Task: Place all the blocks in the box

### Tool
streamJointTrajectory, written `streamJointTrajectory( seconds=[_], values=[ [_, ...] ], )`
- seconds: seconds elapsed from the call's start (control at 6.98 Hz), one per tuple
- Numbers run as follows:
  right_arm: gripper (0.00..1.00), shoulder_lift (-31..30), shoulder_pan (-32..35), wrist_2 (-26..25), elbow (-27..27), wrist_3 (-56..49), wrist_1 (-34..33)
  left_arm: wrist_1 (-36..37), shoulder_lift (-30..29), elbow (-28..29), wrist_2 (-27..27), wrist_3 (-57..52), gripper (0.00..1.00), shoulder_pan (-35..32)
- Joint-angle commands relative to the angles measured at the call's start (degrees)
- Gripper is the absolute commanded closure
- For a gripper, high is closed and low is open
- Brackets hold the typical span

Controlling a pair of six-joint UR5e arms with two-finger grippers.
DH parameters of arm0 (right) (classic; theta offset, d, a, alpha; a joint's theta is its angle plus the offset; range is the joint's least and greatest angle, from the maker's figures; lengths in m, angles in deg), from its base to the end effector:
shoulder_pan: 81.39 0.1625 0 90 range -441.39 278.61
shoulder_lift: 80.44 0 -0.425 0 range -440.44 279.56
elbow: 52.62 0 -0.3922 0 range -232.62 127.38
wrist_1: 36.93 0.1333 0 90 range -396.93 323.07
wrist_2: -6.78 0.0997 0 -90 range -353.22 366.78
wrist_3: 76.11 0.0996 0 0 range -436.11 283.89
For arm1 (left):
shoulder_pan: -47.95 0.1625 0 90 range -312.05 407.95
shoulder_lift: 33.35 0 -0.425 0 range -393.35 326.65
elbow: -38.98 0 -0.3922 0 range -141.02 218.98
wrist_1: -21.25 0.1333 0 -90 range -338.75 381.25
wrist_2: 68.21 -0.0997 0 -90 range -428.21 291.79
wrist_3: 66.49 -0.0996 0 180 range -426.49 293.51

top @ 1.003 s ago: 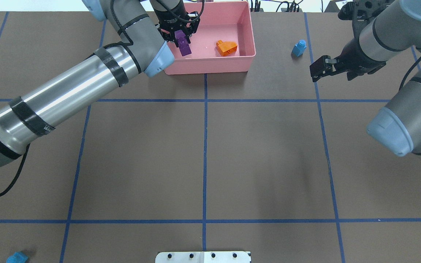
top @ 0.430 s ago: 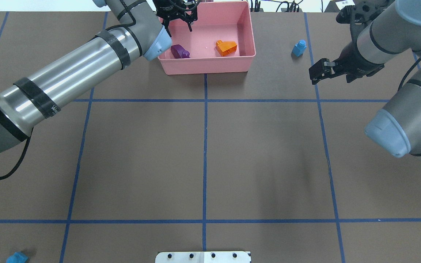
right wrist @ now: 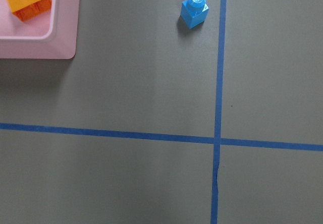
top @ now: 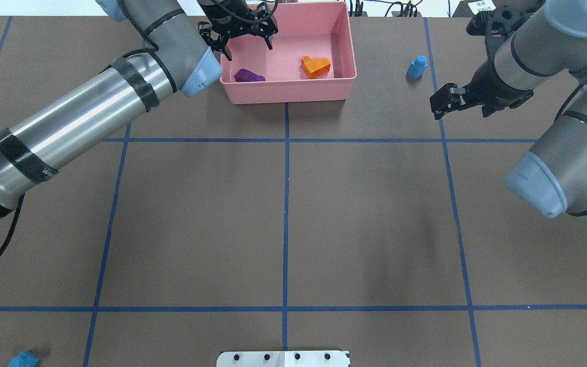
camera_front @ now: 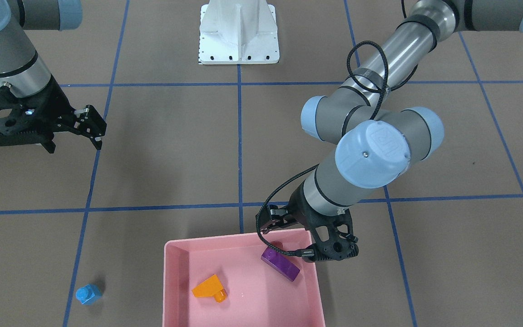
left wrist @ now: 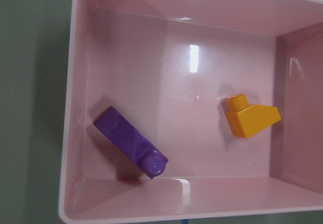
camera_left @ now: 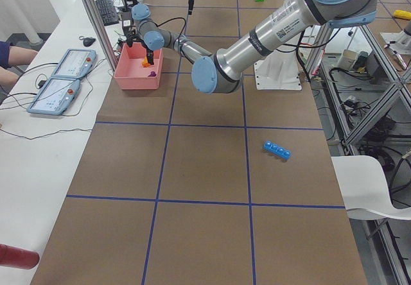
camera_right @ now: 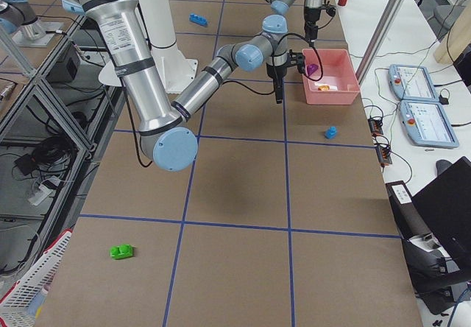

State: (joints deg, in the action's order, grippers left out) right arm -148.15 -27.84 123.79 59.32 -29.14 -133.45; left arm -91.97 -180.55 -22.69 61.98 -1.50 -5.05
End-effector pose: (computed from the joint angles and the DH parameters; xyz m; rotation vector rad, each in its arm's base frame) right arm -0.2710 -0.5151 0.2914 0.1797 -0.7679 0.0189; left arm 0.4396 -0.6980 0.1715 0.0413 1.0822 -0.1213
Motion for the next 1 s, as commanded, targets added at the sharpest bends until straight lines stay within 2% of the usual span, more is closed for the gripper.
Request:
streamJointTrajectory(
  seconds=[0.0, 0.14, 0.29, 0.43, 0.57, 0.86],
  values=[
    [0.00, 0.1, 0.2, -0.1, -1.9, -3.0, 0.0, 0.0, 11.3, -13.7, 0.5, -2.3, 0.00, -0.4],
    [0.00, 0.9, 0.8, -0.3, -5.0, -5.0, 0.2, 0.0, 20.6, -22.4, 0.5, -7.6, 0.00, -0.5],
    [0.00, 3.5, 1.5, -0.4, -11.8, -4.8, 6.7, 0.1, 29.1, -30.0, 0.5, -12.6, 0.00, -0.5],
    [0.00, 6.2, 1.7, -0.5, -21.4, -4.5, 15.8, 0.1, 35.6, -35.5, 0.5, -15.8, 0.00, -0.6],
    [0.00, 9.8, 2.3, -0.6, -30.8, -4.5, 22.5, 0.2, 38.9, -38.5, 0.4, -16.5, 0.00, -0.5],
    [0.01, 18.1, 3.2, -2.3, -46.4, -4.4, 30.0, 0.1, 40.1, -40.2, 0.3, -16.5, 0.00, -0.5]
  ],
)
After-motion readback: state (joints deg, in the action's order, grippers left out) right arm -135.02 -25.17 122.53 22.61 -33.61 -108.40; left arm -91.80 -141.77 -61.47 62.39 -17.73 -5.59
